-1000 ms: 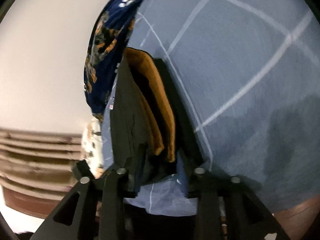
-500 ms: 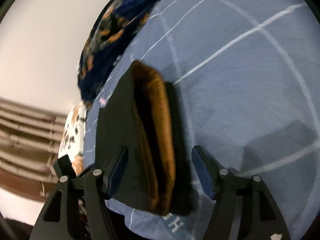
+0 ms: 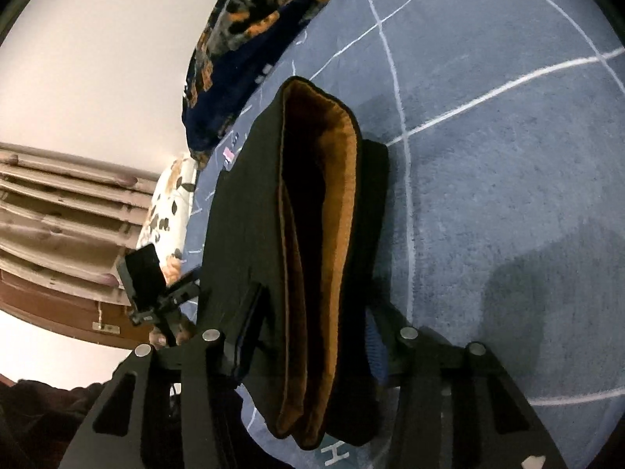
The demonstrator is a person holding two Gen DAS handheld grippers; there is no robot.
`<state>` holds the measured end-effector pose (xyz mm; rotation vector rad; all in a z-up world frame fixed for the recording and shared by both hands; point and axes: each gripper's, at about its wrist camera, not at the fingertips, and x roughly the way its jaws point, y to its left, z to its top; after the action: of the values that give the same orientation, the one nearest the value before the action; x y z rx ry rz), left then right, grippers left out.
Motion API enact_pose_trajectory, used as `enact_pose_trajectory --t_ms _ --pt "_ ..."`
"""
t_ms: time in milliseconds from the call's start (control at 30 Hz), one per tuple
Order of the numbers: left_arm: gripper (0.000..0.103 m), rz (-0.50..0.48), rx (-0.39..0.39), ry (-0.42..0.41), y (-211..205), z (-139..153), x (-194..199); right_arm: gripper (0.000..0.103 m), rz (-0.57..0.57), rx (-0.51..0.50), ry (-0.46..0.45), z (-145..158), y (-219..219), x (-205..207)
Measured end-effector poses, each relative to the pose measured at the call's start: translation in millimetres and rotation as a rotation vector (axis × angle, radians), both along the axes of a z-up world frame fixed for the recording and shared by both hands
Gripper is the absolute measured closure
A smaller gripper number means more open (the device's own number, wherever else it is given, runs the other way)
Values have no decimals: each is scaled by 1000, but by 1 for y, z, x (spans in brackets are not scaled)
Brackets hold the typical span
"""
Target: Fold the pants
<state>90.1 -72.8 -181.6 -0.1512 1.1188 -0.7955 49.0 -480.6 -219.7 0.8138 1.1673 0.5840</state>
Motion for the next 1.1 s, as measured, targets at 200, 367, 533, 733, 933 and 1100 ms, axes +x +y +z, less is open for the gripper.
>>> enact_pose_trajectory --t_ms 200,367,533,733,933,1100 --pt "26 -16 206 -170 -33 1 -12 51 -16 -94 -66 9 20 -3" --pt "66 47 254 -195 -34 4 -9 64 -54 -98 -64 5 19 -7" --pt "68 39 328 -257 -46 8 -15 64 -64 -85 -59 3 18 -5" --pt "68 40 345 -259 -50 9 -13 64 -70 -74 -61 1 17 -5" --pt "68 47 351 -258 -52 9 -13 64 -70 -74 -60 1 17 -4" --pt "68 50 358 -259 -53 9 -14 64 -70 -75 -53 1 17 -5"
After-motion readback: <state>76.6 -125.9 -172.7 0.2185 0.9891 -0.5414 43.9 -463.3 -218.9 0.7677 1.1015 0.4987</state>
